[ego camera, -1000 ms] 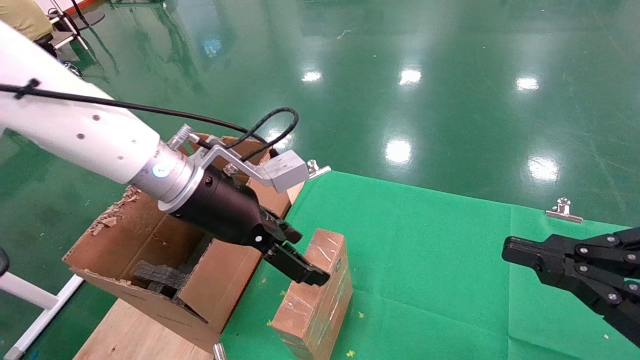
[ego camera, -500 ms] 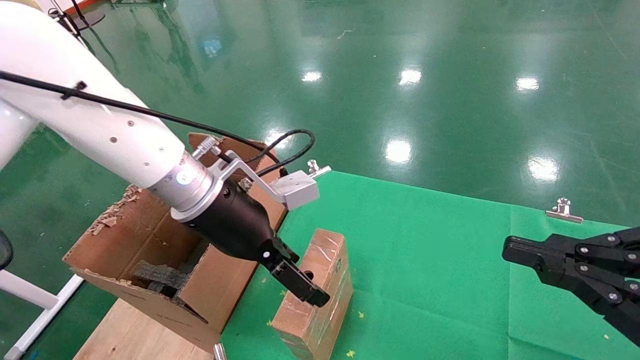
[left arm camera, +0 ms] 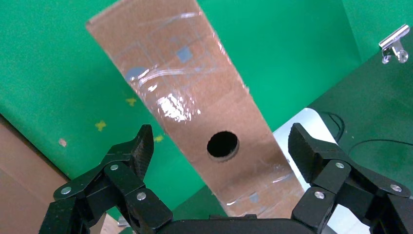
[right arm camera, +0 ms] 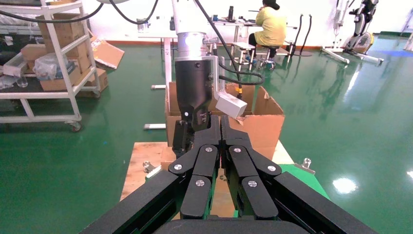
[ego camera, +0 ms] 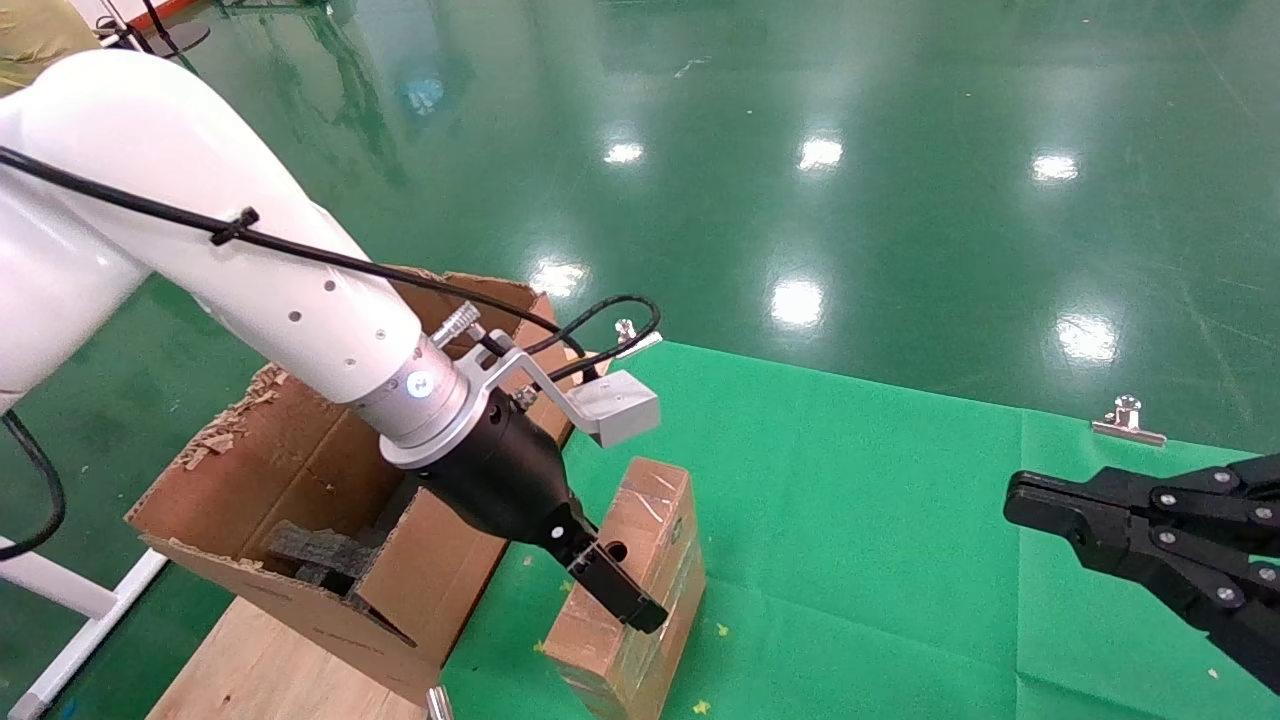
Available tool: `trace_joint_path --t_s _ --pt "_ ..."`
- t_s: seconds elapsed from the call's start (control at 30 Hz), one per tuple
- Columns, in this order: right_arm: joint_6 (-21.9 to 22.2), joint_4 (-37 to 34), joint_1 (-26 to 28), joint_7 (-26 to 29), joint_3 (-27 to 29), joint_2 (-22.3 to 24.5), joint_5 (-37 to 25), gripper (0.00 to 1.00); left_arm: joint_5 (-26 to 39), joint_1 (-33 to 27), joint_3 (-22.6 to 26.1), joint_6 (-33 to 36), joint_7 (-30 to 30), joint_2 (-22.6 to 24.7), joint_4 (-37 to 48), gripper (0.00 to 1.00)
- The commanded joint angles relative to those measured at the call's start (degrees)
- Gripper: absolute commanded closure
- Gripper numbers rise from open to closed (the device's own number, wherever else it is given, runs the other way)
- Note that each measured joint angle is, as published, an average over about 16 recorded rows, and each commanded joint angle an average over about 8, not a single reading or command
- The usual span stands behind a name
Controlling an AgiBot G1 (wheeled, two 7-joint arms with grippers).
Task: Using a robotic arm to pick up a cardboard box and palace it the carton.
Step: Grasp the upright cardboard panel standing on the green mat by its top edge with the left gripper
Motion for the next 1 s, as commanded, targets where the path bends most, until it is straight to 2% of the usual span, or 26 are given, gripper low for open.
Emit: trace_joint_path --t_s 0.03,1.0 --pt "0.0 0.0 0.0 0.0 0.0 0.0 0.0 0.00 0.4 0.0 0.3 -0.2 -0.4 0.3 -0.3 0.99" --pt "0.0 0.0 0.0 0.0 0.0 0.0 0.0 0.00 0.2 0.1 -0.1 -0.1 -0.1 0.0 -0.1 1.00"
